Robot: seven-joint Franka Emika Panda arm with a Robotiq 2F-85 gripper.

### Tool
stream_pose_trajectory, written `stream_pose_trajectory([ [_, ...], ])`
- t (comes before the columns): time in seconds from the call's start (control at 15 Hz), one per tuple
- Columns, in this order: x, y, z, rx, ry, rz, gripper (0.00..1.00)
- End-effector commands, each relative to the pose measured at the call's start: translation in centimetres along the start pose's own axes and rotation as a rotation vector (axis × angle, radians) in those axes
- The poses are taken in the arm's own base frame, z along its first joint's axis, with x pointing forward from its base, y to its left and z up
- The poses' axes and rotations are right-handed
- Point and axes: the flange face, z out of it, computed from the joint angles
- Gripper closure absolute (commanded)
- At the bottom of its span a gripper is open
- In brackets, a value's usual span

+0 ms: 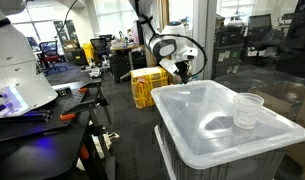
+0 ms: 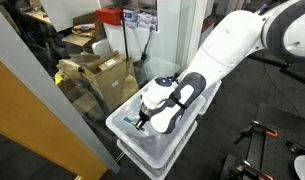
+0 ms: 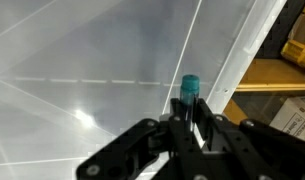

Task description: Move the marker to the left side of the storage box

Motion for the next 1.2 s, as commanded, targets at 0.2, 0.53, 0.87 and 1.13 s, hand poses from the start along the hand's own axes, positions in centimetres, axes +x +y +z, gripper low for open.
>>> stream_pose_trajectory([
  [0.2, 1.9, -0.2, 2.0, 0.003, -0.002, 0.053, 0.95],
  [0.53, 2.1, -0.8, 2.3, 0.023, -0.089, 0.064, 0.95],
  [0.87, 2.5, -0.7, 2.6, 0.009, -0.146, 0.091, 0.55],
  [1.13, 3.0, -0.8, 2.6, 0.007, -0.162, 0.095, 0.27],
])
